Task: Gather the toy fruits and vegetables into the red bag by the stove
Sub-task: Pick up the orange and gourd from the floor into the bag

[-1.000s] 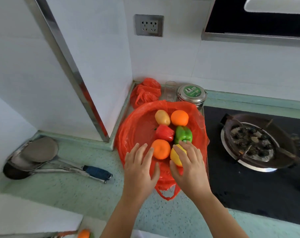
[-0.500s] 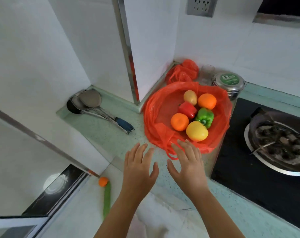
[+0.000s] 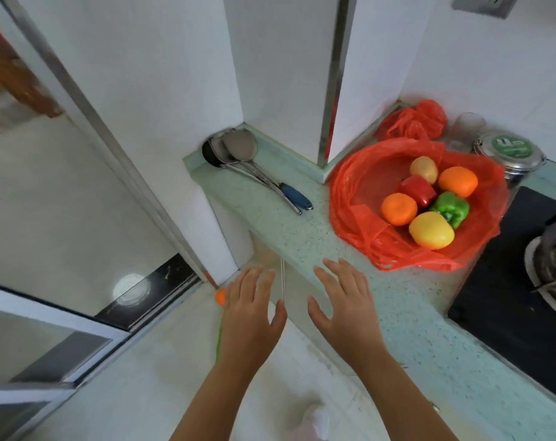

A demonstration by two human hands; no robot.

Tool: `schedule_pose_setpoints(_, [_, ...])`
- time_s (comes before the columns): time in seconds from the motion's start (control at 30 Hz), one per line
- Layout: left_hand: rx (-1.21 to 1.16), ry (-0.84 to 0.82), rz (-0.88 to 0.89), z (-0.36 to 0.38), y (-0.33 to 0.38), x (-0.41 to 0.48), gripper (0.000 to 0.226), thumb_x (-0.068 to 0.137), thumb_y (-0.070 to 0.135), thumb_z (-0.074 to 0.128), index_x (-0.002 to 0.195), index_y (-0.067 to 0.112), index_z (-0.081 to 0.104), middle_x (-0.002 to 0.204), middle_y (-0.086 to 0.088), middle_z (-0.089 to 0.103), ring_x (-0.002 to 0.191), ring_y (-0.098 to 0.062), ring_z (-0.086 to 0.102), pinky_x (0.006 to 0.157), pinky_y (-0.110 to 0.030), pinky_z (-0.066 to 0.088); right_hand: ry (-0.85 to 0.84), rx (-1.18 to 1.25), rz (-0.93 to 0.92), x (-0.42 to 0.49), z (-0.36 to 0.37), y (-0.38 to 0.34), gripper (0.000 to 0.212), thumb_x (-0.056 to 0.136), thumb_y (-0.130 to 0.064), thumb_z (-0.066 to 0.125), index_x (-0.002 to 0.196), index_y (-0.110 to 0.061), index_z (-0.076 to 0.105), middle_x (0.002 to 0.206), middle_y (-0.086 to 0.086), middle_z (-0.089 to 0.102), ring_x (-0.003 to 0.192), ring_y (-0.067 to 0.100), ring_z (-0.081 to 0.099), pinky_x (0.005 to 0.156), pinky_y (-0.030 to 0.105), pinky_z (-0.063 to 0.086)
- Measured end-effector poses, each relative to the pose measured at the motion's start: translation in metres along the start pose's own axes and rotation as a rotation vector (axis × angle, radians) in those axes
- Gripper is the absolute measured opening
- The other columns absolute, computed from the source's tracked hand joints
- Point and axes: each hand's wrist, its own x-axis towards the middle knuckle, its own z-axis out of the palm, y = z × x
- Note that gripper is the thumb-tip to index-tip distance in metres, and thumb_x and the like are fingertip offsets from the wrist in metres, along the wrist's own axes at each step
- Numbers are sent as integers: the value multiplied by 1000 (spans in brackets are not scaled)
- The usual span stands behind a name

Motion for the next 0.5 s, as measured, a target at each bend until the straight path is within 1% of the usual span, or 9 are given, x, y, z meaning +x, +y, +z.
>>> schedule_pose_setpoints(0.1, [0, 41, -49, -17, -29, -24, 43, 83, 27, 46, 119, 6, 54, 120, -16, 58, 117, -31, 46, 98, -47, 40, -51, -1, -41, -10, 17, -31, 40, 80, -35, 47, 111, -12, 56, 118, 12, 61, 119, 27, 40, 97, 55, 37])
schedule_pose_setpoints(0.2, [-4, 56, -89, -38, -60, -49, 43, 83, 27, 47, 118, 3, 57, 120, -18, 58, 116, -34, 50, 95, -49, 43, -89, 13, -95, -21, 33, -68, 39, 80, -35, 47, 109, -10, 56, 113, 13, 62, 115, 29, 45, 94, 49, 42])
schedule_pose_setpoints(0.27, [3, 69, -114, -54, -83, -68, 43, 84, 28, 47, 118, 4, 57, 121, -18, 58, 116, -34, 50, 95, -48, 43, -90, 38, -130, -27, 43, -97, 38, 80, -33, 49, 107, -7, 59, 110, 14, 62, 111, 29, 46, 92, 45, 42])
schedule_pose_setpoints(0.4, [15, 97, -176, -88, -134, -113, 44, 84, 29, 46, 122, 9, 48, 121, -18, 58, 116, -35, 49, 95, -49, 42, -90, 79, -195, -40, 68, -158, 36, 80, -30, 51, 107, -8, 59, 108, 13, 62, 107, 30, 51, 90, 41, 41])
schedule_pose_setpoints(0.5, [40, 113, -241, -115, -172, -147, 43, 85, 33, 42, 123, 12, 43, 121, -18, 59, 115, -37, 51, 97, -47, 37, -114, 100, -238, -49, 93, -206, 38, 80, -31, 51, 109, -7, 59, 109, 13, 62, 105, 31, 53, 91, 39, 41])
